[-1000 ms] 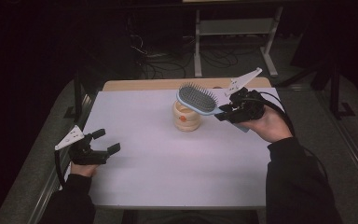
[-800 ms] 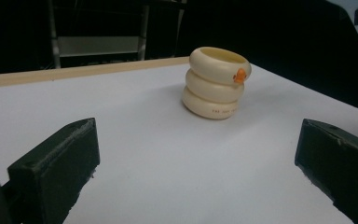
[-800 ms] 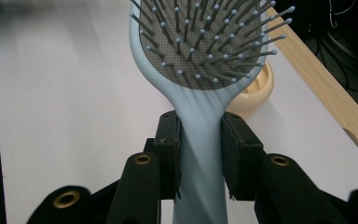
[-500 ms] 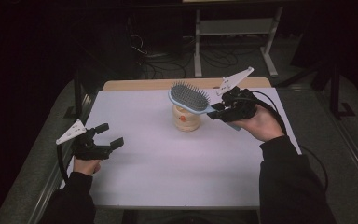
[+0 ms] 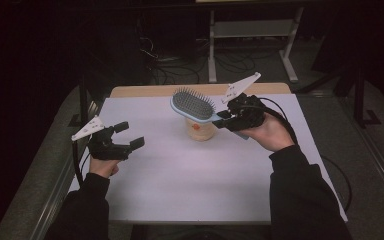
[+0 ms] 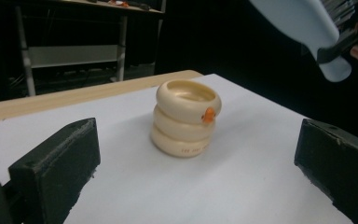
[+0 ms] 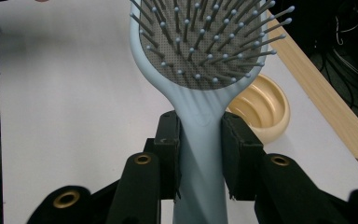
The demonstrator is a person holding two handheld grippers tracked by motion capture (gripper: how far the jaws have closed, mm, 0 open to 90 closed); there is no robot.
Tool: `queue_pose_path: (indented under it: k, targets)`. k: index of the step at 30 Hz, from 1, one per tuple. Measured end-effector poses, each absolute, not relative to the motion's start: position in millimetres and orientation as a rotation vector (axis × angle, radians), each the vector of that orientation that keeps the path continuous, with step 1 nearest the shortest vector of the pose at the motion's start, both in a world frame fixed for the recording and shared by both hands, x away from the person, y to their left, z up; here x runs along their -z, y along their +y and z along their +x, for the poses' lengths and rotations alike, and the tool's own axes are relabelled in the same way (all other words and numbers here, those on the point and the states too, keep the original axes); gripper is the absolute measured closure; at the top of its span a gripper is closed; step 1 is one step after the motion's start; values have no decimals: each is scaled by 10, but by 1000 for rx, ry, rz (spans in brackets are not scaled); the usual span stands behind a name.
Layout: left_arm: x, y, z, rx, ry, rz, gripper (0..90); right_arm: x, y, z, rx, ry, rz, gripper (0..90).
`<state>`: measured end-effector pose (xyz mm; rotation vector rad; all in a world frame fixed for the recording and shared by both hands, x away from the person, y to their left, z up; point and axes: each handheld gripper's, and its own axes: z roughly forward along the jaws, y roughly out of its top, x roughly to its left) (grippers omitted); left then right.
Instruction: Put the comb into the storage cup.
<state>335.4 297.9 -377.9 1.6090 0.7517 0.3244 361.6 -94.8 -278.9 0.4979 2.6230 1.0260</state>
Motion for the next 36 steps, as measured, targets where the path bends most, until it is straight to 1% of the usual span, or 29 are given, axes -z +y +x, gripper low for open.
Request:
queue_pose_path:
  k: [7, 16, 36]
  targets:
    - [3624, 2770, 3426, -308, 720, 1623, 0, 2798, -850, 3613, -1026, 2621, 485, 686]
    - [3543, 2573, 3460, -287, 692, 1634, 0, 2813, -766, 3612, -1032, 2623, 470, 686]
    - [3404, 2384, 3496, -239, 664, 1582, 0, 2881, -604, 3641, -1049, 2606, 449, 686]
